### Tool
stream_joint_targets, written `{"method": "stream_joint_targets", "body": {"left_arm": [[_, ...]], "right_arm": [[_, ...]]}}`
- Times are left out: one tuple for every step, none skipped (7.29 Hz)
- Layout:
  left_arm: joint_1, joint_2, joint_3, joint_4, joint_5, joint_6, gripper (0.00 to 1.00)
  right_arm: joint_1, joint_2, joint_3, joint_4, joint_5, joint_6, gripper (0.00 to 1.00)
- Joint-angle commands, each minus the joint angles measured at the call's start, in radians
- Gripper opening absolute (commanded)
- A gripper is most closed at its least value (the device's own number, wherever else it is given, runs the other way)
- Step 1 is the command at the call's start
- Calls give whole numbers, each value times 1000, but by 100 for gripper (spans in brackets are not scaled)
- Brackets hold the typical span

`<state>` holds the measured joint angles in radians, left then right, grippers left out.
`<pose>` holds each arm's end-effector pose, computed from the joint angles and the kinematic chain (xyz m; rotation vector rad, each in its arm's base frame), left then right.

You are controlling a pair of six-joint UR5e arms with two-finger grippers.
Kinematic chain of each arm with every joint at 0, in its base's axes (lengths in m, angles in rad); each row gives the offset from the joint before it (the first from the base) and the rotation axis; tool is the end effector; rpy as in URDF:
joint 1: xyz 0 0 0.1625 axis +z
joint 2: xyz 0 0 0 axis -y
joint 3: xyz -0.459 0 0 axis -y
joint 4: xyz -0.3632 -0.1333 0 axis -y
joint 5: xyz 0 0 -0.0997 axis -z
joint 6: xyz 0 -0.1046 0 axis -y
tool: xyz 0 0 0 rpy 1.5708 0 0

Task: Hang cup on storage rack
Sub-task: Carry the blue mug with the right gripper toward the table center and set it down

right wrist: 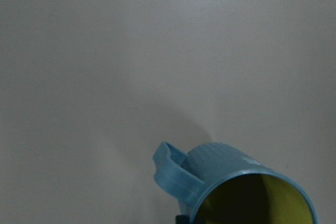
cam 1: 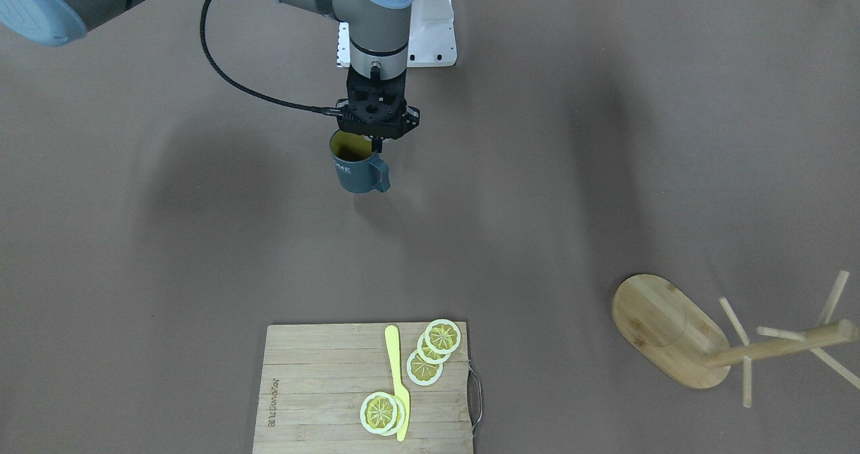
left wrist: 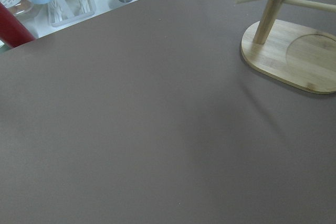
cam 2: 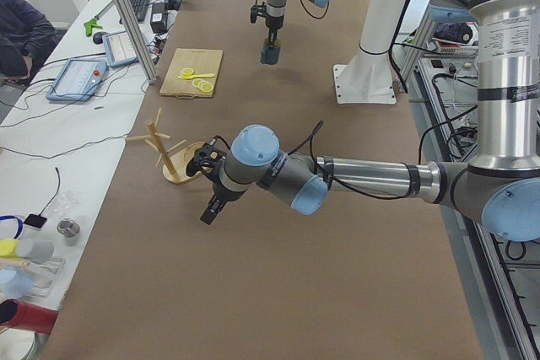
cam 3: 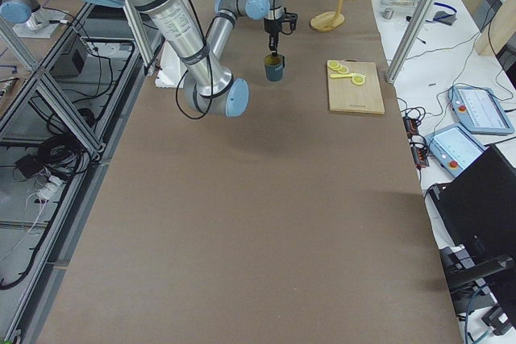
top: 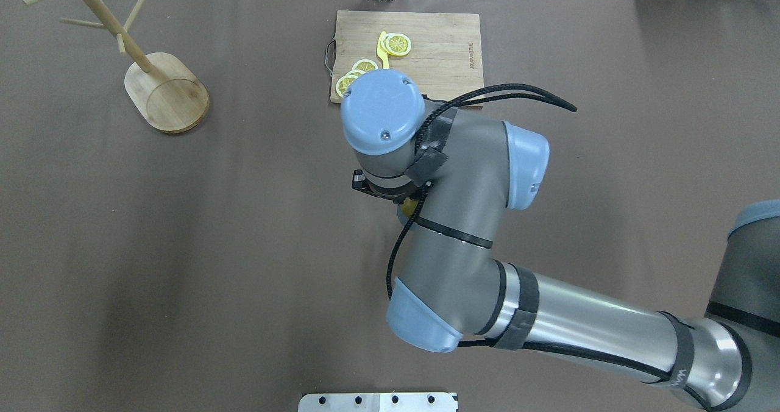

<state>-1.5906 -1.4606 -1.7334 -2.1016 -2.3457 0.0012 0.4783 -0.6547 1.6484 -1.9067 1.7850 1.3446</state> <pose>-0.0688 -0.4353 0.6072 0.5611 0.7463 0.2086 -0.5736 -0.4225 0.1575 0.0324 -0.6870 0.1717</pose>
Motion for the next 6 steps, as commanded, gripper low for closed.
{"method": "stream_joint_targets", "body": {"left_arm": [[1, 5, 2, -3, 0, 0, 99], [1, 3, 0, -3, 0, 0, 99], [1, 3, 0, -3, 0, -3, 99], [1, 3, 0, -3, 0, -3, 99], [1, 3, 3, -3, 0, -3, 99], [1, 3, 2, -3, 0, -3, 99]], "right_arm": [[-20, 133, -162, 1, 1, 57, 0], [-20, 133, -180, 5, 1, 51, 0], [-20, 139, -200, 15, 1, 44, 0], [-18, 141, -223, 49, -1, 42, 0], [-15, 144, -254, 84, -9, 16, 0], [-7, 144, -268, 104, -9, 5, 0]]}}
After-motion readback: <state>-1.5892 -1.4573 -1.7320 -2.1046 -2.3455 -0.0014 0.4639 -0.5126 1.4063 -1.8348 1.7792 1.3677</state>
